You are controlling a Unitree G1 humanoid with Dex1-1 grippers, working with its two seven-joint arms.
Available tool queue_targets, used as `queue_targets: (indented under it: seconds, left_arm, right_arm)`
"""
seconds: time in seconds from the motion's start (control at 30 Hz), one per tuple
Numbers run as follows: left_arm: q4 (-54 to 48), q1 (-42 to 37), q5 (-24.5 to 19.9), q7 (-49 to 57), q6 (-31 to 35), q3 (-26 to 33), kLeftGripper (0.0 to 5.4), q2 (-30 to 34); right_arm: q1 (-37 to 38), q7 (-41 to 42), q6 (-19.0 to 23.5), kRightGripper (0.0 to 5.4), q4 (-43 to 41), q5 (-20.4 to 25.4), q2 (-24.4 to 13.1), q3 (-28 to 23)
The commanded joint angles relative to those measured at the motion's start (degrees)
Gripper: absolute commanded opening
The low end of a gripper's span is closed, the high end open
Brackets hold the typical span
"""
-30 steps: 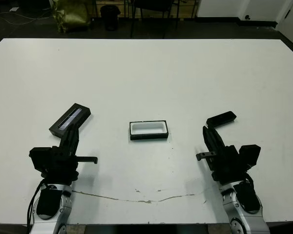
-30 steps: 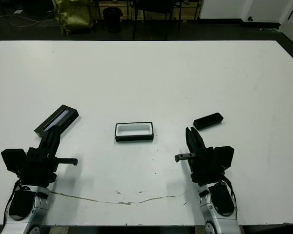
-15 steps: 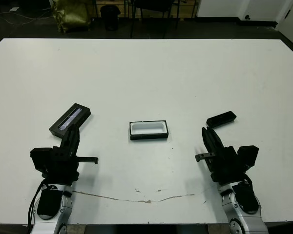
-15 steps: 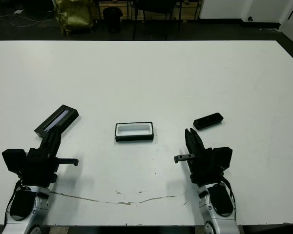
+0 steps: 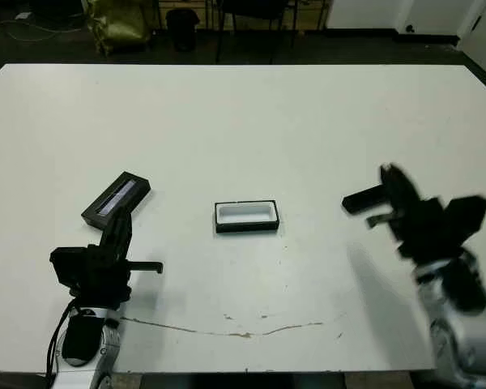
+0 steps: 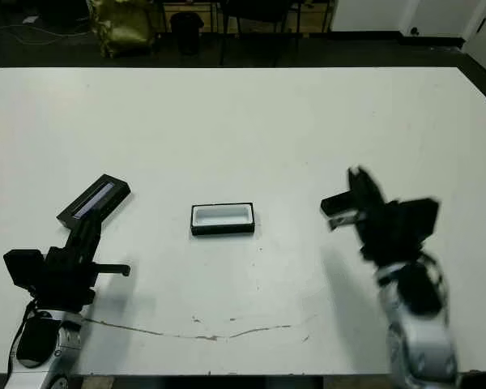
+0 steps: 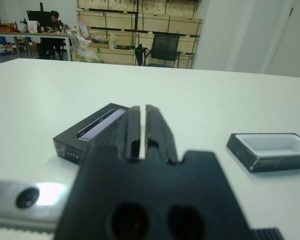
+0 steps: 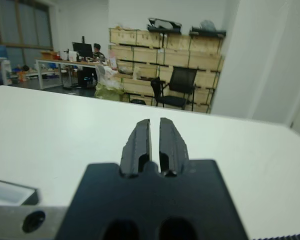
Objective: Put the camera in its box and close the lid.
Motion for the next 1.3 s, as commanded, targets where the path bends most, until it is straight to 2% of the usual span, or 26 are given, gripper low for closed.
queue_targets:
  seconds: [0.03,0.1,0.23,0.3,0.4,0.5,0.6,0.77,0.87,1.0,1.3]
  left_arm:
    - [0.5,0.6,0.1,0.2,1.2,0.0,0.02,0.1]
    - [0.1,0.7,0.6,0.5,1.5,-0.1,0.02,0.2]
    - [0.1,0.8,0.7,0.4,1.2,-0.1,0.02,0.2]
    - [0.0,0.9,0.6,0.4,1.5,-0.1,0.02,0.2]
    - [-0.2,1.0,0.5,0.4,1.6,-0.1,0.02,0.1]
    - [-0.3,1.2,0.7,0.5,1.6,-0.2,0.02,0.1]
    - [0.3,1.1,0.4,0.1,0.9,-0.1,0.02,0.2]
    - [0.4,1.2,0.5,0.4,0.6,0.0,0.02,-0.1]
    - [0.1,1.3,0.4,0.6,1.4,0.0,0.02,-0.2]
    - [0.0,1.3,0.5,0.7,1.5,-0.1,0.02,-0.1]
    - [0.0,1.0,0.9,0.6,1.2,0.0,0.02,0.1]
  right_arm:
    - [-5.0,1.4,1.1,0.00,6.0,-1.6,-5.1,-1.6]
    - [-8.5,2.4,0.5,0.00,10.1,-2.4,-7.5,-2.1]
    - [-16.4,6.4,-4.1,0.00,22.7,-3.5,-12.1,-2.3]
    - [-20.0,7.2,-3.2,0.00,27.6,-5.2,-14.4,-1.5]
    - [-25.0,8.4,-1.2,0.00,33.5,-8.2,-17.3,0.5]
    - [-29.2,11.2,-4.2,0.00,39.7,-12.7,-20.7,4.0]
    - [-33.6,15.0,-4.8,0.00,45.4,-15.6,-22.9,7.1]
    - [-38.9,21.4,-6.7,0.00,53.0,-17.6,-24.1,10.6]
    - [-41.2,24.7,-5.4,0.00,55.2,-19.8,-24.8,13.1]
    - [-42.9,28.1,-7.0,0.00,56.9,-23.2,-26.0,16.5]
    - [-43.1,31.7,-12.7,0.00,59.3,-26.9,-26.8,20.4]
